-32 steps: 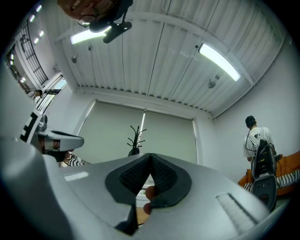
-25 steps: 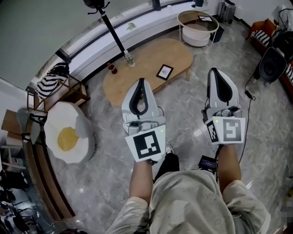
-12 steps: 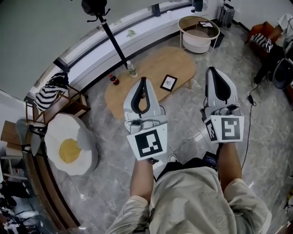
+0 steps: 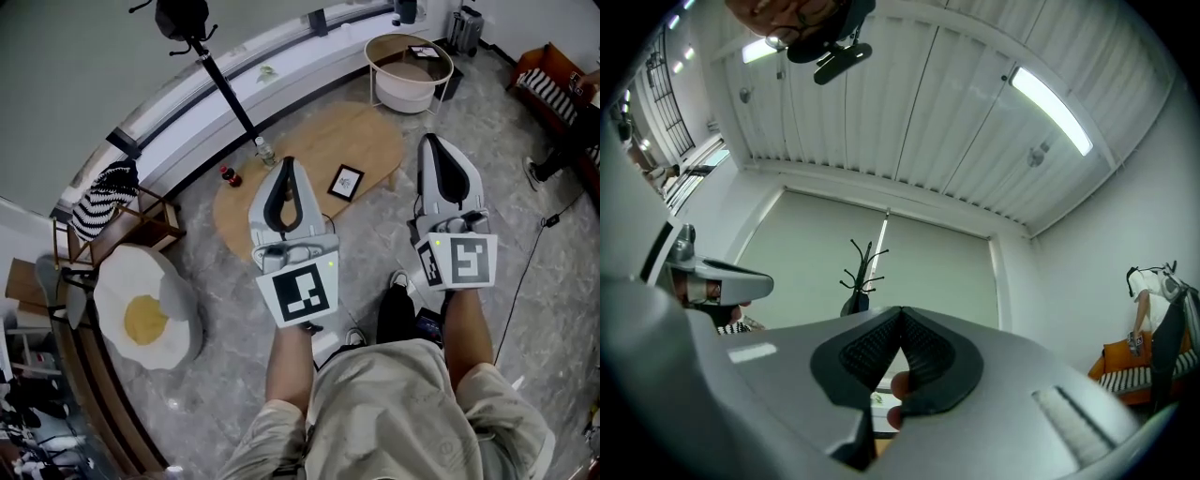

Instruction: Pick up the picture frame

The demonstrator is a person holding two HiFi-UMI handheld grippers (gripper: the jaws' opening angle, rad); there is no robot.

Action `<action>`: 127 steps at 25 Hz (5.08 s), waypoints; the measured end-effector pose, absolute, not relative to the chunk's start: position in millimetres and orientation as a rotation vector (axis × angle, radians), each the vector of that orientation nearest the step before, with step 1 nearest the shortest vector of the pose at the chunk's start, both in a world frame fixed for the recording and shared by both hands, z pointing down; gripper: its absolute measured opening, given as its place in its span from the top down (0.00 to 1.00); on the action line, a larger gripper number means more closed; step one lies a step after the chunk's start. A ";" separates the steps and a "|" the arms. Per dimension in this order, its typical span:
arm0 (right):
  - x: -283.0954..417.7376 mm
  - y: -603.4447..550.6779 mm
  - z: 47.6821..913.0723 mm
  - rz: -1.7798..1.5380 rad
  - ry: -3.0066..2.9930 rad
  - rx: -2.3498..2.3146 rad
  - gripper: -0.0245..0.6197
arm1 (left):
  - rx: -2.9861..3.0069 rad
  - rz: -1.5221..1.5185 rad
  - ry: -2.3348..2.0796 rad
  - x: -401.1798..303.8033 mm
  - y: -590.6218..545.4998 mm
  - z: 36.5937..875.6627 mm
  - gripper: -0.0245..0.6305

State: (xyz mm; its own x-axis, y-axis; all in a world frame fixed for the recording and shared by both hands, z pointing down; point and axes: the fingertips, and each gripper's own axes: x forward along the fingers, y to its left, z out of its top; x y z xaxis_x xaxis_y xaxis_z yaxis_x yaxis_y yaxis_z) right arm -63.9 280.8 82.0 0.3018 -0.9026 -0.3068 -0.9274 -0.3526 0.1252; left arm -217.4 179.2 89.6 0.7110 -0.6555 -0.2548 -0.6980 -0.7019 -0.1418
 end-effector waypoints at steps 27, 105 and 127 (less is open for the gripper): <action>231.1 208.6 100.2 0.413 1.756 -2.415 0.96 | -2.622 0.170 1.204 55.2 107.1 99.4 0.96; 84.2 -169.7 675.0 -0.814 3.172 -1.733 0.95 | -2.642 -0.759 2.540 -68.7 -124.7 673.9 0.96; 98.0 -92.6 847.7 -1.490 3.271 -1.697 0.80 | -2.819 -1.323 2.738 -36.1 -41.5 857.4 0.79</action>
State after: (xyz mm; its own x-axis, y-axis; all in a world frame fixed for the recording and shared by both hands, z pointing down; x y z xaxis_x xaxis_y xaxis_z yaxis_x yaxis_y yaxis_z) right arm 98.0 -92.6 847.7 -0.3674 -0.3104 0.8767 -0.8651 0.4602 -0.1997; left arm -36.1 -41.5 857.4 0.1739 -0.4203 0.8906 -0.9588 0.1339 0.2504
